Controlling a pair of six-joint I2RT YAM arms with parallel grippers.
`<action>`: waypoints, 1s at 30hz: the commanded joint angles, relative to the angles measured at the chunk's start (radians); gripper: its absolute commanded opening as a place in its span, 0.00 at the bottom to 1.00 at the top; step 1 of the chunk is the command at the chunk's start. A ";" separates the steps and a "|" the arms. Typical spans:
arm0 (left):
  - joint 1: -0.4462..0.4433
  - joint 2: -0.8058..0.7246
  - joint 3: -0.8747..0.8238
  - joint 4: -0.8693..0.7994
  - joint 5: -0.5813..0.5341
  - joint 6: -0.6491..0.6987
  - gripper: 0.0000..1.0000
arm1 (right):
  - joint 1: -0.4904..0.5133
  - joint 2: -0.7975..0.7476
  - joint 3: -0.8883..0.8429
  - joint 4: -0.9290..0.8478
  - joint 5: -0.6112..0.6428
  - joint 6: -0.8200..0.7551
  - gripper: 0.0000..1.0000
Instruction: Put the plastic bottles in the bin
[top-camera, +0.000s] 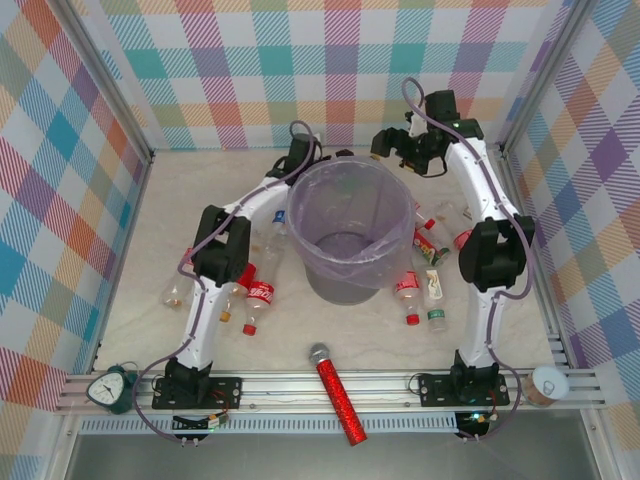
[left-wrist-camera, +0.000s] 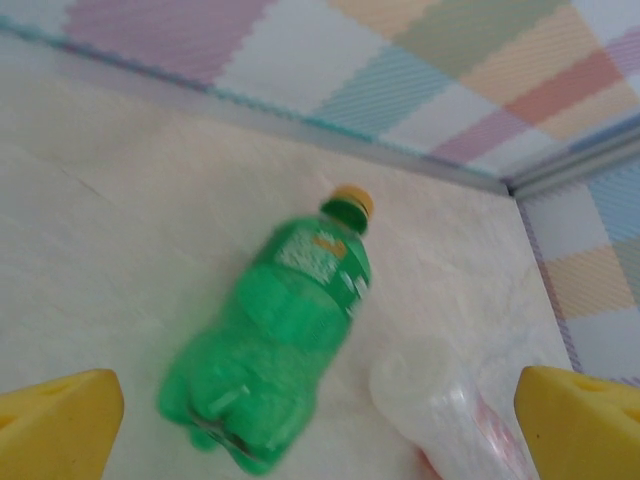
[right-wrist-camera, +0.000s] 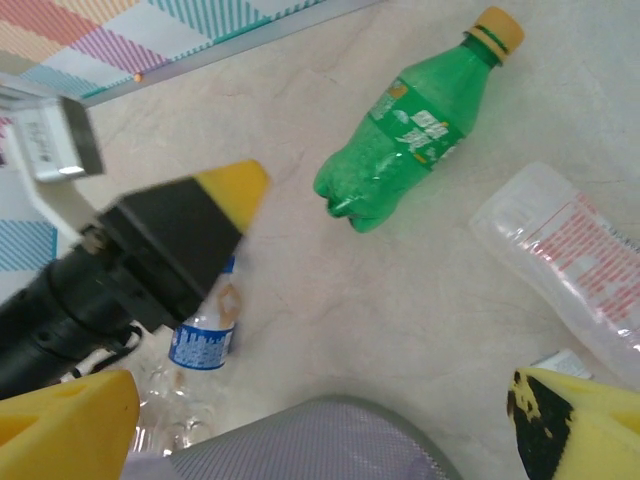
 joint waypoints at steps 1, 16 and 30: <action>0.069 0.005 -0.044 0.083 0.016 -0.023 1.00 | -0.011 0.084 0.148 -0.064 0.069 -0.046 0.94; 0.112 -0.762 -0.374 -0.295 -0.029 0.122 0.90 | -0.040 0.181 0.226 -0.007 0.111 -0.029 0.96; -0.289 -0.759 -0.151 -0.977 -0.523 0.277 0.96 | -0.054 0.179 0.220 -0.001 0.061 -0.074 0.97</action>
